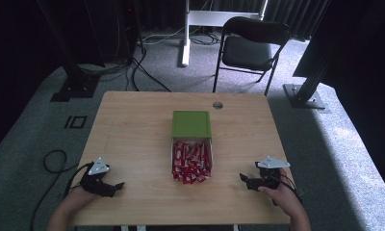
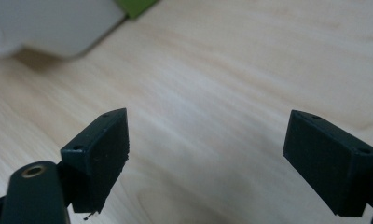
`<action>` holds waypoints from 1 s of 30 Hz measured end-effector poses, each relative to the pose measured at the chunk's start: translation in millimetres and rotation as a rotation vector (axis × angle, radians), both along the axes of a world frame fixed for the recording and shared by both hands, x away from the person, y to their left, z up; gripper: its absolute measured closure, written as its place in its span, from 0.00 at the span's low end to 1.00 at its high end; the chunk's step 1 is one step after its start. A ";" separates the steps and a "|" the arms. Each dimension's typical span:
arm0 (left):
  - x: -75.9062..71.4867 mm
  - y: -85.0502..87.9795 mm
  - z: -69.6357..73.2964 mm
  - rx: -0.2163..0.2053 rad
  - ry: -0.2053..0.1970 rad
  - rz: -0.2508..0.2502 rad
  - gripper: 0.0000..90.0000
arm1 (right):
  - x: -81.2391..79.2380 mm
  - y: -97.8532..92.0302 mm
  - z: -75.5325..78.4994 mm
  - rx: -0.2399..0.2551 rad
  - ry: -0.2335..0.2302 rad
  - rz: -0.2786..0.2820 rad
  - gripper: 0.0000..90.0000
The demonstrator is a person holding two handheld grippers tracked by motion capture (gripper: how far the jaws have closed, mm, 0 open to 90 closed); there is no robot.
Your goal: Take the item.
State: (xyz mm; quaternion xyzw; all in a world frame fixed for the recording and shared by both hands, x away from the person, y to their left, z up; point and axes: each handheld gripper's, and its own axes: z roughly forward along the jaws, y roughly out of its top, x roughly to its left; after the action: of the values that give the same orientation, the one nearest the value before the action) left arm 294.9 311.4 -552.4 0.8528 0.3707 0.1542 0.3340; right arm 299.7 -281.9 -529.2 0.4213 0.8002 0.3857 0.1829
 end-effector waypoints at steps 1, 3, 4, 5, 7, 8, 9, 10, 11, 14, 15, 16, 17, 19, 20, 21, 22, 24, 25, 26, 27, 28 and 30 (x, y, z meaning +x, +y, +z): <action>0.0 0.0 0.0 0.000 0.000 0.000 0.02 | 0.0 0.0 0.0 0.000 0.000 0.000 0.16; 0.0 0.0 0.0 0.000 0.000 0.000 0.02 | 1.2 4.6 12.2 0.020 -0.018 -0.003 0.16; 0.0 0.0 0.0 0.000 0.000 0.000 0.02 | 1.2 4.6 12.2 0.020 -0.018 -0.003 0.16; 0.0 0.0 0.0 0.001 0.000 0.000 0.02 | 1.7 8.1 20.3 0.035 -0.032 0.000 0.16; 0.0 0.0 0.0 0.000 0.000 0.000 0.02 | 2.6 11.6 27.7 0.040 -0.049 -0.003 0.16; 0.0 0.0 0.0 0.000 0.000 0.000 0.02 | 2.6 11.6 27.7 0.040 -0.049 -0.003 0.16; 0.0 0.0 0.0 0.001 0.000 0.000 0.02 | 3.3 15.7 33.8 0.045 -0.059 0.009 0.16; 0.0 0.0 0.0 0.001 0.000 0.000 0.02 | 3.3 15.7 33.8 0.045 -0.059 0.009 0.16; 0.0 0.0 0.0 0.001 0.000 0.000 0.02 | 4.8 19.4 38.7 0.055 -0.065 0.016 0.16; 0.0 0.0 0.0 0.001 0.000 0.000 0.02 | 5.7 21.2 41.0 0.061 -0.069 0.015 0.16; 0.0 0.0 0.0 0.001 0.000 0.000 0.02 | 6.6 22.9 43.2 0.064 -0.072 0.013 0.16; 0.0 0.0 0.0 0.000 0.000 0.000 0.02 | 8.2 26.6 47.6 0.071 -0.078 0.016 0.16; 0.0 0.0 0.0 0.001 0.000 0.000 0.02 | 9.7 29.9 51.4 0.075 -0.085 0.021 0.16; 0.0 0.0 0.0 0.000 0.000 0.000 0.02 | 11.2 34.1 55.9 0.077 -0.092 0.029 0.16; 0.0 0.0 0.1 0.001 0.000 0.000 0.02 | 11.9 36.3 58.3 0.073 -0.096 0.035 0.16; 0.0 0.0 0.1 0.001 0.000 0.000 0.02 | 12.7 38.6 60.8 0.076 -0.101 0.038 0.16; 0.0 0.0 0.1 0.001 0.000 0.000 0.02 | 12.7 38.6 60.8 0.076 -0.101 0.038 0.16; 0.0 0.0 0.0 0.000 0.000 0.000 0.02 | 14.0 44.2 66.6 0.084 -0.111 0.046 0.16; 0.0 0.0 0.0 0.000 0.000 0.000 0.02 | 15.1 50.0 71.1 0.089 -0.120 0.058 0.16; 0.0 0.0 0.0 0.001 0.000 0.000 0.02 | 15.1 50.0 71.1 0.089 -0.120 0.058 0.16; 0.0 0.0 0.0 0.001 0.000 0.000 0.02 | 16.0 56.1 75.2 0.092 -0.129 0.072 0.16; 0.0 0.0 0.0 0.001 0.000 0.000 0.02 | 16.0 56.1 75.2 0.092 -0.129 0.072 0.16; 0.0 0.0 0.0 0.001 0.000 0.000 0.02 | 17.0 62.4 78.6 0.092 -0.135 0.083 0.16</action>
State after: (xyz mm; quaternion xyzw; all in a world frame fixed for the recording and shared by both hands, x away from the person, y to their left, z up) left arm 294.9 311.5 -552.3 0.8529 0.3705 0.1542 0.3338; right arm 316.7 -219.4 -450.6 0.3686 0.7844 0.4567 0.2006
